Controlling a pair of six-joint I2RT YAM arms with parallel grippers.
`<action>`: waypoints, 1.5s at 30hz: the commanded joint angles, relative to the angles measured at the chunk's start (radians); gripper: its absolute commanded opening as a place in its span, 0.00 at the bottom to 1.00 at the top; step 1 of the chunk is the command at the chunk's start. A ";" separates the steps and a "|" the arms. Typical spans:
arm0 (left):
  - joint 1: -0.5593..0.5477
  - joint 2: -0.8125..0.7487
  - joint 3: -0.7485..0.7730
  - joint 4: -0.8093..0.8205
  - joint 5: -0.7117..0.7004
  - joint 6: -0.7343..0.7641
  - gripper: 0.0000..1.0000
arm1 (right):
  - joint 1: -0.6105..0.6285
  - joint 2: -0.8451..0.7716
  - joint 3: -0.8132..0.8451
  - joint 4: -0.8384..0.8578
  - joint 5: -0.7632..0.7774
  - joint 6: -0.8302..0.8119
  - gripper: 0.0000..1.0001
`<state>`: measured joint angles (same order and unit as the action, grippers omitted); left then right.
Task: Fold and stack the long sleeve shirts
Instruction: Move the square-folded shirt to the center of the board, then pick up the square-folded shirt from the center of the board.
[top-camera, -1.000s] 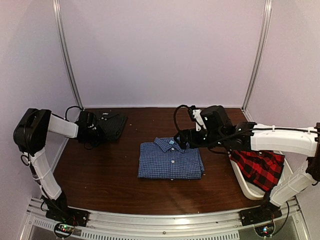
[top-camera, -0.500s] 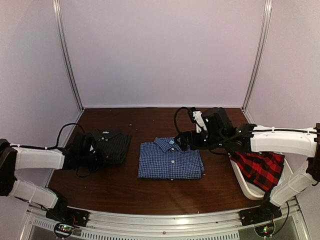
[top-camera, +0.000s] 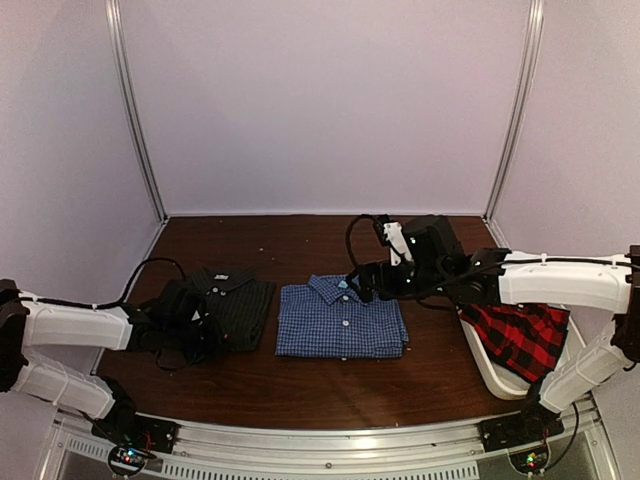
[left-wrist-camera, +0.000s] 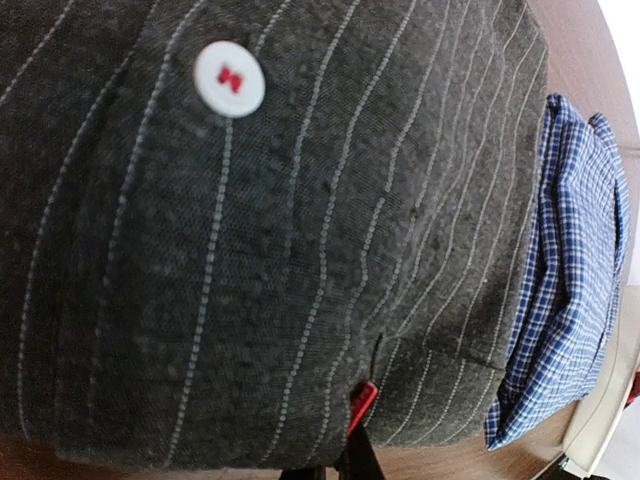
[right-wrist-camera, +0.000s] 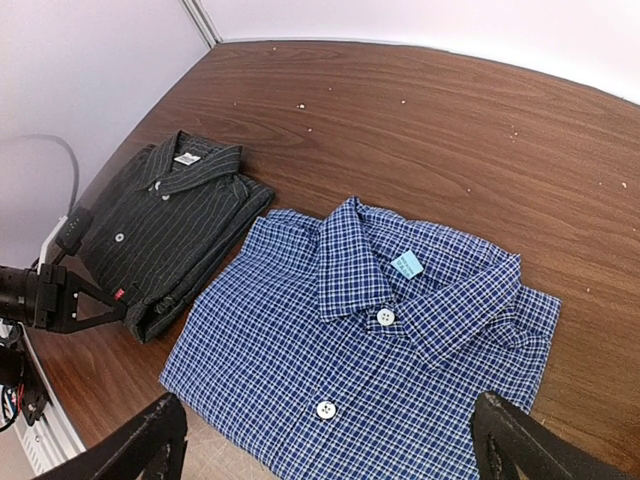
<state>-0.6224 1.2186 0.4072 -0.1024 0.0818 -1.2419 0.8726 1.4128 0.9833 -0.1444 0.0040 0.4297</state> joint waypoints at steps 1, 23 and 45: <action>-0.045 0.043 0.045 -0.010 -0.003 -0.010 0.00 | -0.006 0.023 -0.008 0.013 -0.026 0.005 1.00; -0.175 -0.036 0.285 -0.210 0.100 0.252 0.51 | -0.051 -0.007 -0.008 -0.082 0.031 0.046 1.00; -0.073 0.522 0.617 -0.081 0.206 0.474 0.57 | -0.236 0.062 -0.156 0.004 -0.172 0.141 0.96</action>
<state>-0.7120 1.7012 0.9810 -0.2550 0.2451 -0.8200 0.6628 1.4338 0.8478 -0.1974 -0.0891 0.5468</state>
